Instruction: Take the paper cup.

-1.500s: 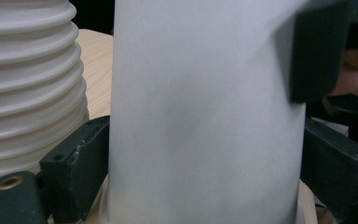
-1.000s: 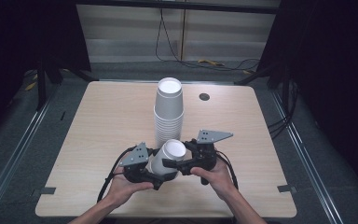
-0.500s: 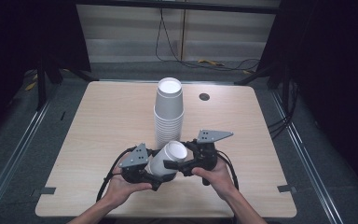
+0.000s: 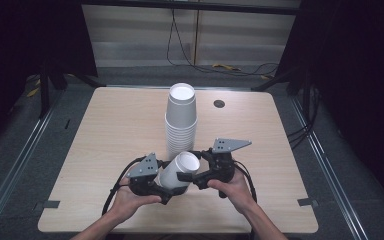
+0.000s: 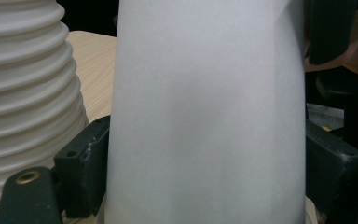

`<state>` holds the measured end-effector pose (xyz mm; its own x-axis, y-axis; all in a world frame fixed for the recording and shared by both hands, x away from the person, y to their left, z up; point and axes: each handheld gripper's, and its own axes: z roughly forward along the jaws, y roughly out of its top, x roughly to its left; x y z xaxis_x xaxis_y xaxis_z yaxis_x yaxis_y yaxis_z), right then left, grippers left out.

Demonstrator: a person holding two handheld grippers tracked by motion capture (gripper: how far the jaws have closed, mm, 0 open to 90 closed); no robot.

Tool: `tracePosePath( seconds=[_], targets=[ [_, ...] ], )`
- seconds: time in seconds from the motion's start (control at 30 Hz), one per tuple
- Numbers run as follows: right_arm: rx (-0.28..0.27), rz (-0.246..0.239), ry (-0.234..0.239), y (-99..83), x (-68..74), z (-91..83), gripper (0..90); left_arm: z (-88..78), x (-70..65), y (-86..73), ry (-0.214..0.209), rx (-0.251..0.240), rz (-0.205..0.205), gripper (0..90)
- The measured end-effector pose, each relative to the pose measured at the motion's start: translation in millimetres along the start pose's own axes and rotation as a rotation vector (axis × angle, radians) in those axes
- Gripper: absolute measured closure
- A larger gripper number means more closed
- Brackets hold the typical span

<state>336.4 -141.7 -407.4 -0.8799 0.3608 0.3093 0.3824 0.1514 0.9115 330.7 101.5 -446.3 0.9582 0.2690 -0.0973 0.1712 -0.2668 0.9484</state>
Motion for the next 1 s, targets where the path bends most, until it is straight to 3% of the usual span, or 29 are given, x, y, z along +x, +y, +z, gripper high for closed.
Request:
tracePosePath(
  seconds=[0.2,0.37,0.6,1.0],
  targets=[
    [0.000,-0.005,-0.011,1.7,-1.0,-5.7,14.3,-3.9,4.8,-0.9,-0.006,0.003,-0.030,15.5],
    [0.002,-0.008,-0.012,3.3,-1.4,-9.2,14.3,-5.6,6.8,1.2,-0.008,0.021,-0.031,15.5],
    [0.028,-0.026,-0.030,8.1,-2.0,-17.3,14.2,-8.9,7.5,10.2,-0.016,0.055,0.001,15.6],
    [0.081,-0.044,-0.027,10.4,-1.3,-21.9,16.8,-15.2,13.7,15.6,-0.020,0.136,-0.003,15.6]
  ],
)
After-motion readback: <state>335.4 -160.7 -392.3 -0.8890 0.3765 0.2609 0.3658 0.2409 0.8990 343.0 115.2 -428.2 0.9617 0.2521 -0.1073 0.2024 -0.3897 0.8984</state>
